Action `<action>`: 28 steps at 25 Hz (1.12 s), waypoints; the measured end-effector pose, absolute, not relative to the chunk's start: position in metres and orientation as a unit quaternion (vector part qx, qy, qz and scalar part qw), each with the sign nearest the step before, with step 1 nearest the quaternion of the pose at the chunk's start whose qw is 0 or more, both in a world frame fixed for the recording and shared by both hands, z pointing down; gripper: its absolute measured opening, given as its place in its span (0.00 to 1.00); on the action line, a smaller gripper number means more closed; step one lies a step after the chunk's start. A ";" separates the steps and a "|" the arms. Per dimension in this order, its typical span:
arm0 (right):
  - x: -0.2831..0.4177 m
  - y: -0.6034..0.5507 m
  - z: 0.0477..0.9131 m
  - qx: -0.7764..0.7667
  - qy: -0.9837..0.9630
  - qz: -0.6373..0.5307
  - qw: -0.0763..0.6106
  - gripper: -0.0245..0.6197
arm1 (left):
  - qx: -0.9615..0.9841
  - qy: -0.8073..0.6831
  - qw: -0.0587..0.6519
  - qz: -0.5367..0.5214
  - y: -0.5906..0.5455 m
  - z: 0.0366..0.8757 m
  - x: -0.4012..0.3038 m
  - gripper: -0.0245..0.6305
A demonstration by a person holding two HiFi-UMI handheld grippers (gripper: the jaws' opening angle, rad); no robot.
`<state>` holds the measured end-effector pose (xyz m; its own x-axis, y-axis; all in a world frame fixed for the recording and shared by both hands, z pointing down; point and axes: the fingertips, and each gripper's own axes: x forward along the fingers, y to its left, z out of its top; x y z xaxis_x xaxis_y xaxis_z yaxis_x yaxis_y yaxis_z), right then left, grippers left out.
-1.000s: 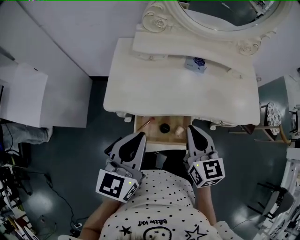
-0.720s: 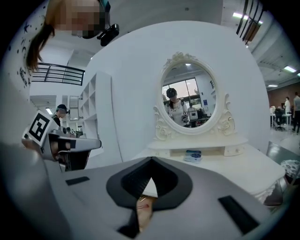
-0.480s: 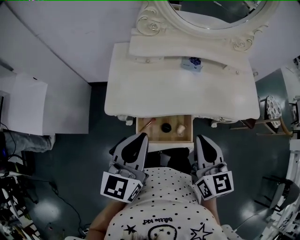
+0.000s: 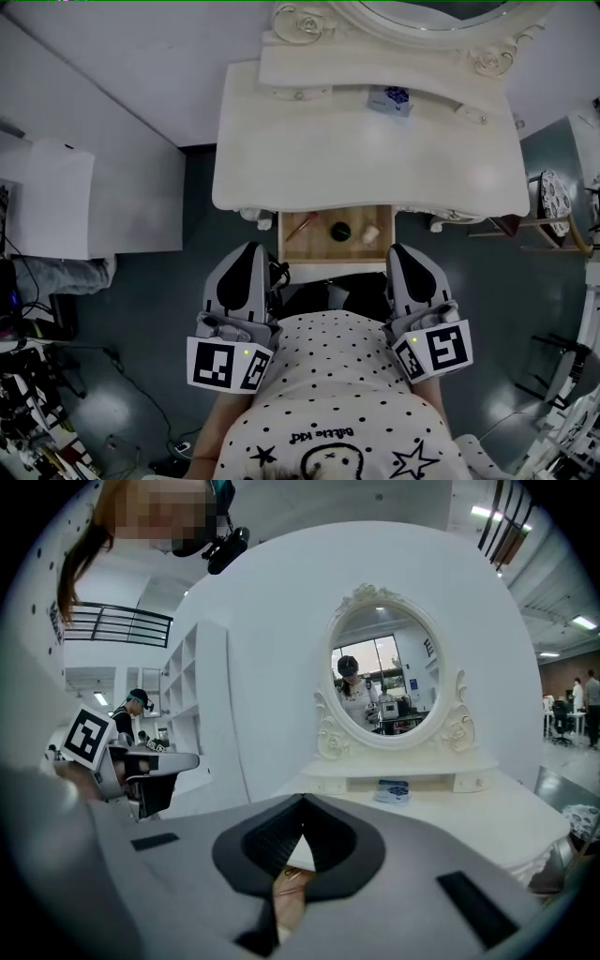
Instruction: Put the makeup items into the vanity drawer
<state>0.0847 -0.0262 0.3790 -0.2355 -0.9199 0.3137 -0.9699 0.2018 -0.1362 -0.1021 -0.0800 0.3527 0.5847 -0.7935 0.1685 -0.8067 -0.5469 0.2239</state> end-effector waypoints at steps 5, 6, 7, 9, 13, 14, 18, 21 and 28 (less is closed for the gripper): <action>0.080 -0.028 0.382 0.607 -0.775 0.155 0.085 0.05 | 0.871 -0.471 0.140 0.022 -0.081 0.354 -0.114 0.05; 0.080 -0.028 0.383 0.606 -0.775 0.155 0.085 0.05 | 0.868 -0.475 0.141 0.021 -0.082 0.355 -0.117 0.05; 0.079 -0.028 0.383 0.606 -0.776 0.155 0.085 0.05 | 0.866 -0.478 0.142 0.021 -0.083 0.355 -0.119 0.05; 0.079 -0.029 0.382 0.607 -0.775 0.155 0.084 0.05 | 0.865 -0.481 0.141 0.022 -0.084 0.354 -0.122 0.05; 0.081 -0.028 0.383 0.610 -0.772 0.157 0.083 0.05 | 0.868 -0.478 0.136 0.023 -0.084 0.353 -0.123 0.05; 0.081 -0.027 0.383 0.610 -0.772 0.157 0.083 0.05 | 0.868 -0.477 0.137 0.022 -0.084 0.353 -0.123 0.05; 0.081 -0.025 0.383 0.613 -0.770 0.157 0.082 0.05 | 0.871 -0.471 0.137 0.022 -0.084 0.353 -0.119 0.05; 0.082 -0.023 0.384 0.614 -0.769 0.157 0.081 0.05 | 0.873 -0.467 0.136 0.021 -0.082 0.352 -0.116 0.05; 0.083 -0.020 0.384 0.617 -0.767 0.156 0.083 0.05 | 0.875 -0.465 0.135 0.020 -0.080 0.351 -0.115 0.05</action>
